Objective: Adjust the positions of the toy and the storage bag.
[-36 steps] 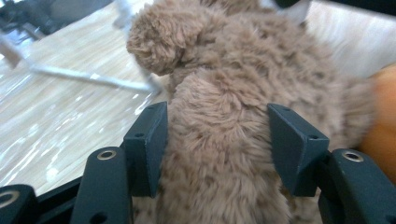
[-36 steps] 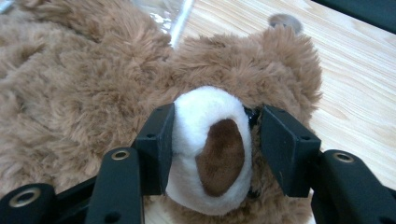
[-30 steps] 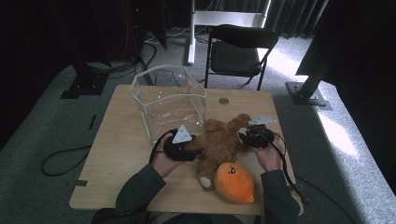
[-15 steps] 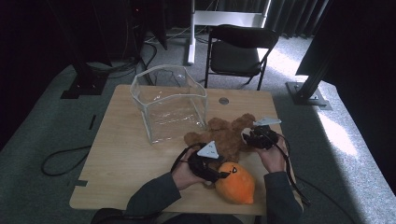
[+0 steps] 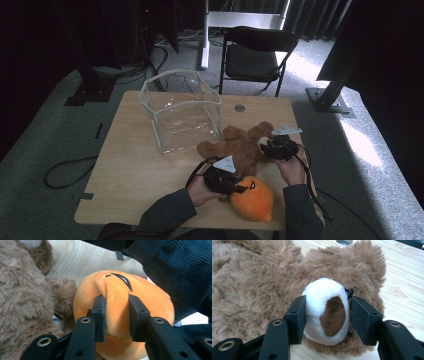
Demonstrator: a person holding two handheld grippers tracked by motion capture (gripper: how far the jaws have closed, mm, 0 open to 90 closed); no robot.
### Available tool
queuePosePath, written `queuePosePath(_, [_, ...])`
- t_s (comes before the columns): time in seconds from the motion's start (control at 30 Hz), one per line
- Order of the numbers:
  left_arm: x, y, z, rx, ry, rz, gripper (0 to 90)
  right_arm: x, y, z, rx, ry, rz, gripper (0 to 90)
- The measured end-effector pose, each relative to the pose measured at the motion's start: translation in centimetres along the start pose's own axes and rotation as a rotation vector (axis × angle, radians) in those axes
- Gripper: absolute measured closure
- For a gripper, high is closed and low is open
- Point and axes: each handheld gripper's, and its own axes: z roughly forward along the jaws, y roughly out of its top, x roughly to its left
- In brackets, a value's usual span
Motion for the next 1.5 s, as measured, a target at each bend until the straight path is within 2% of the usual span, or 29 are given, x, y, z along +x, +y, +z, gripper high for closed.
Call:
queuePosePath(0.2, [-0.8, 0.3, -1.5, -0.035, -0.005, 0.000, 76.8, -0.1, -0.1, 0.0, -0.003, 0.005, 0.004, 46.5])
queuePosePath(0.23, [-1.0, 0.2, -3.1, -0.058, 0.002, 0.003, 76.8, -0.1, -0.1, 0.0, -0.003, 0.007, 0.006, 46.5])
queuePosePath(0.27, [-1.0, 0.1, -4.0, -0.069, 0.010, 0.000, 77.0, -0.1, -0.1, 0.1, -0.001, 0.009, 0.007, 46.4])
queuePosePath(0.4, [-0.6, -1.0, -8.2, -0.138, 0.030, -0.039, 77.1, -0.1, 0.0, 0.1, 0.004, 0.008, 0.007, 46.4])
queuePosePath(0.47, [-0.2, -2.1, -10.4, -0.163, 0.056, -0.064, 77.1, -0.1, -0.1, 0.1, 0.004, 0.008, 0.007, 46.4])
queuePosePath(0.63, [1.0, -5.8, -15.4, -0.221, 0.134, -0.168, 77.1, -0.1, 0.0, 0.1, 0.008, 0.010, 0.006, 46.4])
queuePosePath(0.77, [2.0, -9.0, -18.3, -0.214, 0.243, -0.236, 77.1, 0.0, 0.1, 0.1, 0.015, 0.007, 0.006, 46.1])
queuePosePath(0.8, [2.3, -9.8, -18.8, -0.214, 0.257, -0.261, 77.1, 0.0, 0.1, 0.1, 0.015, 0.007, 0.006, 45.8])
queuePosePath(0.87, [3.1, -11.2, -19.5, -0.218, 0.283, -0.301, 77.3, 0.2, 0.3, 0.1, 0.014, 0.004, 0.002, 45.4])
queuePosePath(0.93, [3.9, -12.5, -19.8, -0.228, 0.293, -0.339, 77.4, 0.4, 0.5, 0.1, 0.012, -0.004, -0.006, 45.4])
queuePosePath(0.97, [4.2, -13.0, -19.9, -0.247, 0.285, -0.354, 77.4, 0.6, 0.6, 0.0, 0.006, -0.009, -0.012, 45.4])
queuePosePath(1.0, [4.2, -13.0, -19.9, -0.247, 0.285, -0.354, 77.3, 0.6, 0.6, 0.0, 0.006, -0.009, -0.012, 45.4])
queuePosePath(1.07, [4.8, -13.9, -20.2, -0.284, 0.282, -0.372, 77.3, 0.9, 0.8, -0.1, -0.001, -0.013, -0.021, 44.1])
queuePosePath(1.13, [5.2, -14.3, -20.3, -0.288, 0.313, -0.376, 76.5, 1.4, 1.1, -0.2, -0.012, -0.019, -0.025, 41.5])
queuePosePath(1.17, [5.5, -14.6, -20.3, -0.290, 0.321, -0.384, 73.4, 2.0, 1.5, -0.4, -0.022, -0.026, -0.026, 39.4])
queuePosePath(1.2, [5.7, -14.8, -20.4, -0.294, 0.322, -0.389, 73.4, 2.0, 1.5, -0.4, -0.022, -0.026, -0.026, 39.4])
queuePosePath(1.33, [5.8, -14.9, -20.6, -0.300, 0.341, -0.388, 61.9, 3.5, 2.6, -0.7, -0.055, -0.041, -0.050, 35.5])
queuePosePath(1.37, [5.8, -14.8, -20.6, -0.296, 0.346, -0.384, 59.1, 3.9, 2.9, -0.9, -0.071, -0.029, -0.051, 36.4])
queuePosePath(1.43, [5.9, -14.7, -20.7, -0.297, 0.353, -0.390, 54.5, 4.9, 3.7, -0.9, -0.099, 0.034, -0.058, 39.2])
queuePosePath(1.5, [5.9, -14.8, -20.8, -0.297, 0.360, -0.393, 51.7, 6.3, 4.5, -0.6, -0.101, 0.073, -0.104, 44.2])
